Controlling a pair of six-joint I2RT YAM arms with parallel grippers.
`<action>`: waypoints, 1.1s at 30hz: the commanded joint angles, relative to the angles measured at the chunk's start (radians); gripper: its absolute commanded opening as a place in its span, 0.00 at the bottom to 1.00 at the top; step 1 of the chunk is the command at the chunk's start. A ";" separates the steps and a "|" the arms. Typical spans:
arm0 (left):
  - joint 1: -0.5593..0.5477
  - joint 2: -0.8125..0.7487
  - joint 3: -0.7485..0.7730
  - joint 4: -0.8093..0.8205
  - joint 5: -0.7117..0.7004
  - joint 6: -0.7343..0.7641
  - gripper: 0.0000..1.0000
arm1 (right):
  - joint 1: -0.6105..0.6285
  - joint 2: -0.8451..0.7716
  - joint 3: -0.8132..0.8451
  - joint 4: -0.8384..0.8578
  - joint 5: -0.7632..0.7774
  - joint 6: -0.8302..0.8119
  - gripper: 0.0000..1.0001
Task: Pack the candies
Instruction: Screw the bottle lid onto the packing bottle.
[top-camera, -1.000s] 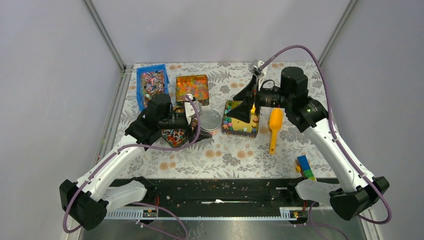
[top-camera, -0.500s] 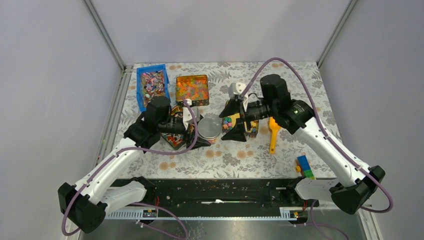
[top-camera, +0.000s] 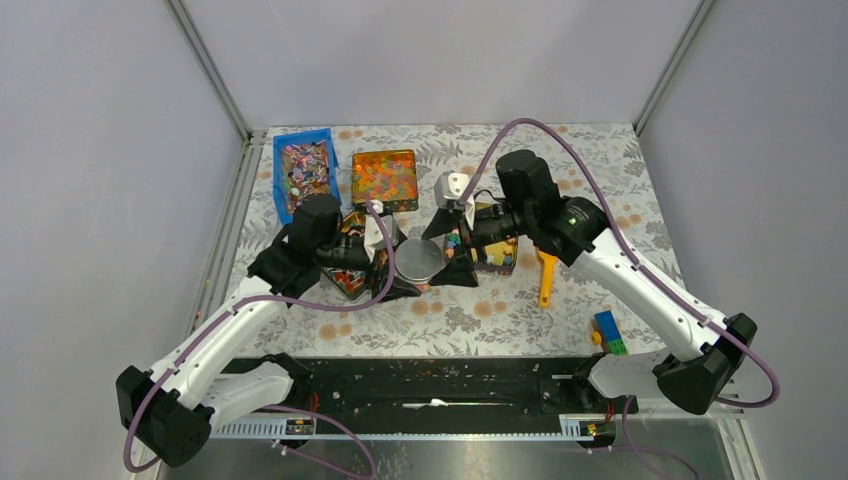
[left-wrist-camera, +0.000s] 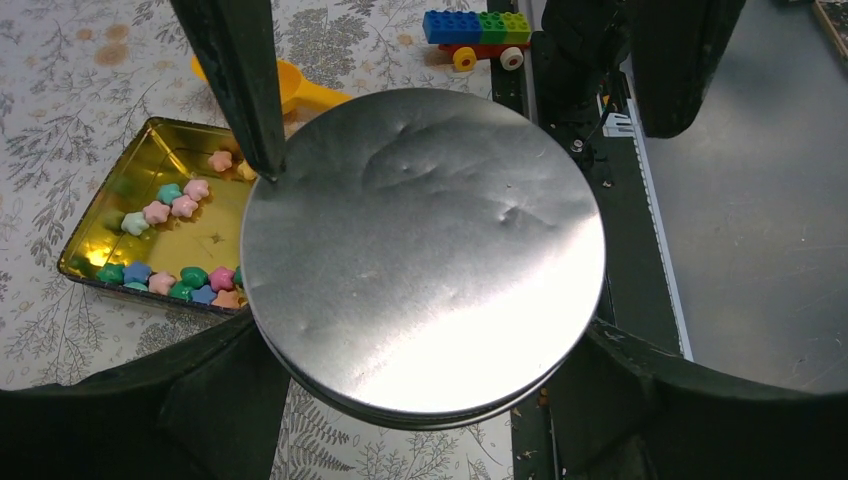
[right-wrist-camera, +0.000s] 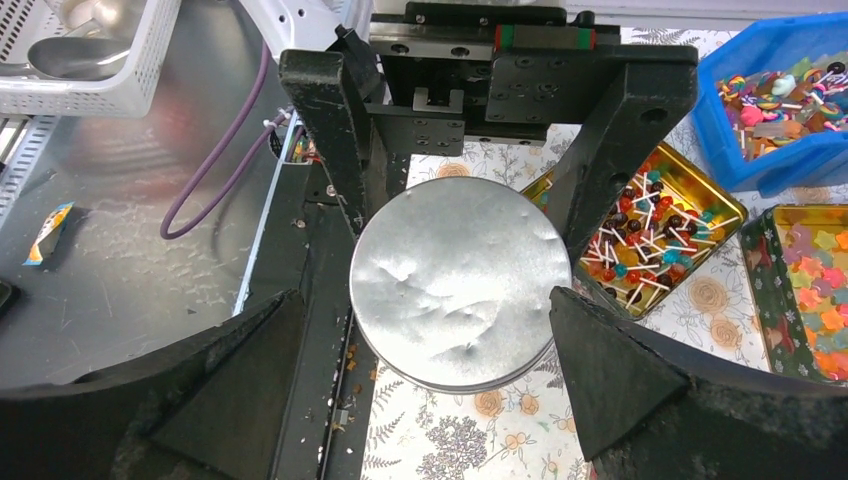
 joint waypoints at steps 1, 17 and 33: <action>0.001 -0.016 0.011 0.066 0.066 0.016 0.51 | 0.020 0.032 0.053 0.010 0.026 -0.018 0.99; -0.002 -0.010 0.026 0.067 0.073 0.028 0.50 | 0.043 0.061 0.037 0.045 0.107 -0.040 0.98; -0.002 -0.003 0.040 0.138 0.015 -0.032 0.48 | 0.066 0.061 0.013 0.062 0.209 0.009 0.73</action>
